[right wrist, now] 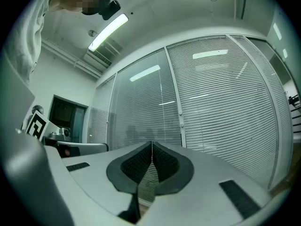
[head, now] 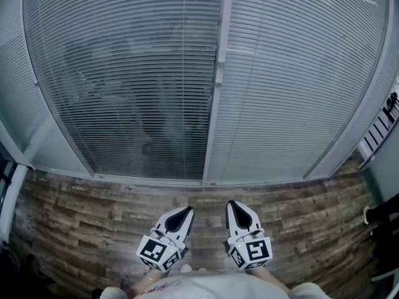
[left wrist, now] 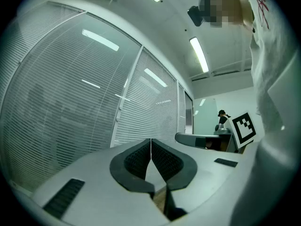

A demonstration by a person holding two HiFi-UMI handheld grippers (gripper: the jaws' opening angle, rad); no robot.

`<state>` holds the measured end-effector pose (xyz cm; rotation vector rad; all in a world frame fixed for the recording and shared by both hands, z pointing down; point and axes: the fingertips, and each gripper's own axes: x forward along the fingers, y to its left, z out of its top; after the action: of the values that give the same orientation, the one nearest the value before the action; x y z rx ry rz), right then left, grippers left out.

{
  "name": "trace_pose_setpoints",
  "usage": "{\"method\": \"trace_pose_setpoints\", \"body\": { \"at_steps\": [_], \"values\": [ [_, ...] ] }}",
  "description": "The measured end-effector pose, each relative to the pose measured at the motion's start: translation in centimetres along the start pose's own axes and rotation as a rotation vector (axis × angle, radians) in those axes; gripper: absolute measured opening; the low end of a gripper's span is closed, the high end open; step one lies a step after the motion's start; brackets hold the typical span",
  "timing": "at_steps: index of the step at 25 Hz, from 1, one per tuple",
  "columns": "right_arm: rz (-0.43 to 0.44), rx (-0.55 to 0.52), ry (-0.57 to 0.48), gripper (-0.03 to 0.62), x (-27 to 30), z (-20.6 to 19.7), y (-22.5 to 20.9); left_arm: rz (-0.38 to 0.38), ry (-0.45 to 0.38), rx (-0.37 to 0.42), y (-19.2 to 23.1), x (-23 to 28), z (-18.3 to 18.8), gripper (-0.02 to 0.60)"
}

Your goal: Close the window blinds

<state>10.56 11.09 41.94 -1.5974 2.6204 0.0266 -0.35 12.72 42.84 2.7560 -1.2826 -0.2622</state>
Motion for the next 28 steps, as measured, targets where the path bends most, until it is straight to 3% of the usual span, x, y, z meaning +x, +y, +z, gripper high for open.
{"method": "trace_pose_setpoints", "body": {
  "at_steps": [23,28],
  "values": [
    [0.031,0.016,-0.047,0.023,0.1,0.5,0.2,-0.002,-0.005,0.01,-0.2,0.6,-0.1,0.018],
    [0.044,0.017,-0.026,0.023,-0.2,0.0,-0.6,0.012,-0.012,-0.032,-0.5,1.2,-0.2,0.018]
  ]
}}
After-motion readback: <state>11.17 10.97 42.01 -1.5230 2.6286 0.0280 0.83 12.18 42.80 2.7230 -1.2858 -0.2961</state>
